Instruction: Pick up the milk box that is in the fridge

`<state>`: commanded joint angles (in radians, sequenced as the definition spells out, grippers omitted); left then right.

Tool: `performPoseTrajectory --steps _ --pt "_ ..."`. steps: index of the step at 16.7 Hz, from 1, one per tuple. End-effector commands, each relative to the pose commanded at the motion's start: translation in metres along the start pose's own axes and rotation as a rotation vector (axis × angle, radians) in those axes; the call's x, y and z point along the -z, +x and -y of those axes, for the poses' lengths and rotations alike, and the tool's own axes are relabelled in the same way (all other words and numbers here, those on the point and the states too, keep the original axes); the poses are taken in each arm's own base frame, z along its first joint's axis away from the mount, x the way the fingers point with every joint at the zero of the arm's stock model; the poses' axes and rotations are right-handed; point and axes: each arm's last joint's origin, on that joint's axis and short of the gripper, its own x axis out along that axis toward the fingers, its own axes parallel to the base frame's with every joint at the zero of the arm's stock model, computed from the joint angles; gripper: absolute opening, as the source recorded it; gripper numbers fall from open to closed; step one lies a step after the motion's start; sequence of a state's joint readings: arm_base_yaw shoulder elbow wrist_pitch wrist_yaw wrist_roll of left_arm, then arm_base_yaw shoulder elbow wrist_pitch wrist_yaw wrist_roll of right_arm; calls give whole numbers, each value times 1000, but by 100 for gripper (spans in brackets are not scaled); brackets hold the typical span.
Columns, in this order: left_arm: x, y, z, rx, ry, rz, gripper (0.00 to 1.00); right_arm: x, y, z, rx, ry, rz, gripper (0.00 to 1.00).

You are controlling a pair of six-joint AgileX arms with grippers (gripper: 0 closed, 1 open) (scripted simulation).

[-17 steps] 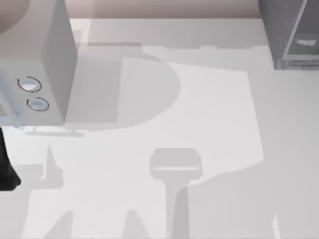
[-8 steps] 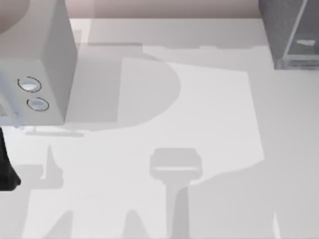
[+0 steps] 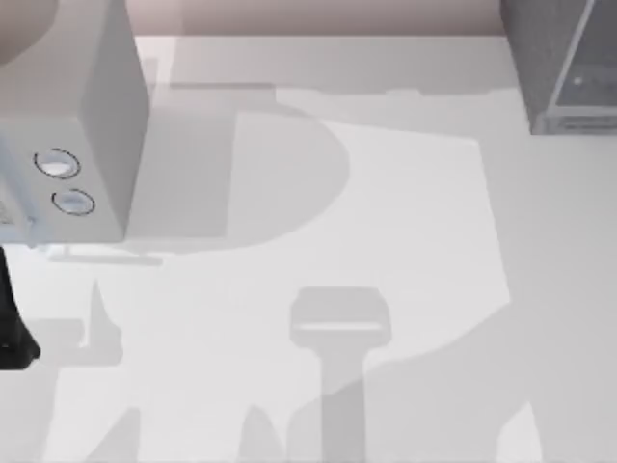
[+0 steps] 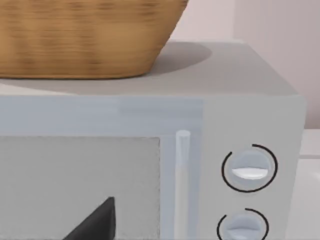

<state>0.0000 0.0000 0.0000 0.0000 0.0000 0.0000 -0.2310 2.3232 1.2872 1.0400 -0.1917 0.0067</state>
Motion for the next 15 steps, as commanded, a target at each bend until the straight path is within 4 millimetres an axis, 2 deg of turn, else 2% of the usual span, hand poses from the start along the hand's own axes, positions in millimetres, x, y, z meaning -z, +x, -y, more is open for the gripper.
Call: performPoseTrajectory --steps 2,8,11,15 --pt "0 0 0 0 0 0 100 -10 0 0 0 0 0 0" --pt "0 0 0 0 0 0 100 -10 -3 1 0 1 3 0" --pt "0 0 0 0 0 0 100 -14 -23 3 4 0 13 0" --pt "0 0 0 0 0 0 100 -6 -68 2 4 7 -15 0"
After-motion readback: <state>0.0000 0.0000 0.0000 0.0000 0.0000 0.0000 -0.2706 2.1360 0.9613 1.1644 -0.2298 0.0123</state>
